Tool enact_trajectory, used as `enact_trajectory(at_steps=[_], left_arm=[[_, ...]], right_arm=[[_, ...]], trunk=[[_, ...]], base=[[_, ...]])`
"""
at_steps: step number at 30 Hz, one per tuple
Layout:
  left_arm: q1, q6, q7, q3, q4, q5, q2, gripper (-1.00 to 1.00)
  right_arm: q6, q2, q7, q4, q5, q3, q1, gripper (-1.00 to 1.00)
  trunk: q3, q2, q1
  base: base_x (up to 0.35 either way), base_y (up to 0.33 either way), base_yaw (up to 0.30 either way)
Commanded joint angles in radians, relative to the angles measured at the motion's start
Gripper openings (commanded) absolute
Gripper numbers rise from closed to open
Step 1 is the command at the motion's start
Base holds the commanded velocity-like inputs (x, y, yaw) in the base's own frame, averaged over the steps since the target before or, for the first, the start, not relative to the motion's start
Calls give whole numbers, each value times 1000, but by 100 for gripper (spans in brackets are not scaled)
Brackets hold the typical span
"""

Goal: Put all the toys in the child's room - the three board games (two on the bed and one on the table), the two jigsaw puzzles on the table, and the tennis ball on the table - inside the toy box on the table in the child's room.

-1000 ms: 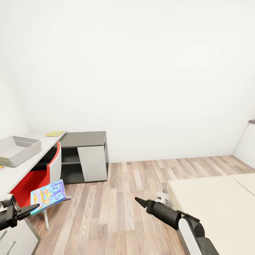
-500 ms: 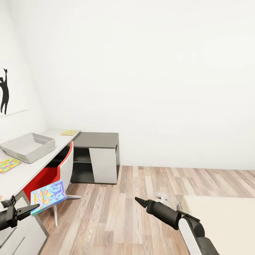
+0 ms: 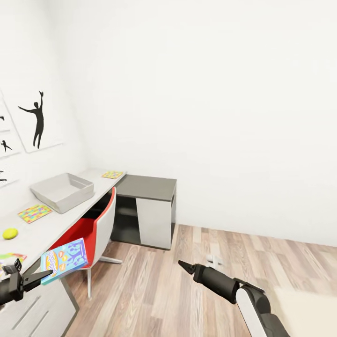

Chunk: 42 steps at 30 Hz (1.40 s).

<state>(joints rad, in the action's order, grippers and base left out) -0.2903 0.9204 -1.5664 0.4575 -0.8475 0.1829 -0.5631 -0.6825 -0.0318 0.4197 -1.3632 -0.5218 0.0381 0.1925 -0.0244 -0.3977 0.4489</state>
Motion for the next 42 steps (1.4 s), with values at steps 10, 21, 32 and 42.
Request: enact_trajectory(at_steps=[10,21,32,42], left_arm=[[-1,-10,-4,0,0,0,0,-100],[-1,-14,-4,3,1,0,0,-100],[-1,-14,-4,4,1,0,0,-100],[-1,-14,-4,4,1,0,0,-100]], right_arm=[[-6,0,2,3,-5,-3,1,100],[0,0,1,1,-4,-3,1,100],[-5,0,2,-5,-7,-3,1,100],[-1,1,4,-7,-9,-5,1,100]], trunk=[[-10,-2,1],[-12,-2,1],[-12,-2,1],[-12,-2,1]], base=[[314,18,116],[329,1,4],[330,0,0],[330,0,0]])
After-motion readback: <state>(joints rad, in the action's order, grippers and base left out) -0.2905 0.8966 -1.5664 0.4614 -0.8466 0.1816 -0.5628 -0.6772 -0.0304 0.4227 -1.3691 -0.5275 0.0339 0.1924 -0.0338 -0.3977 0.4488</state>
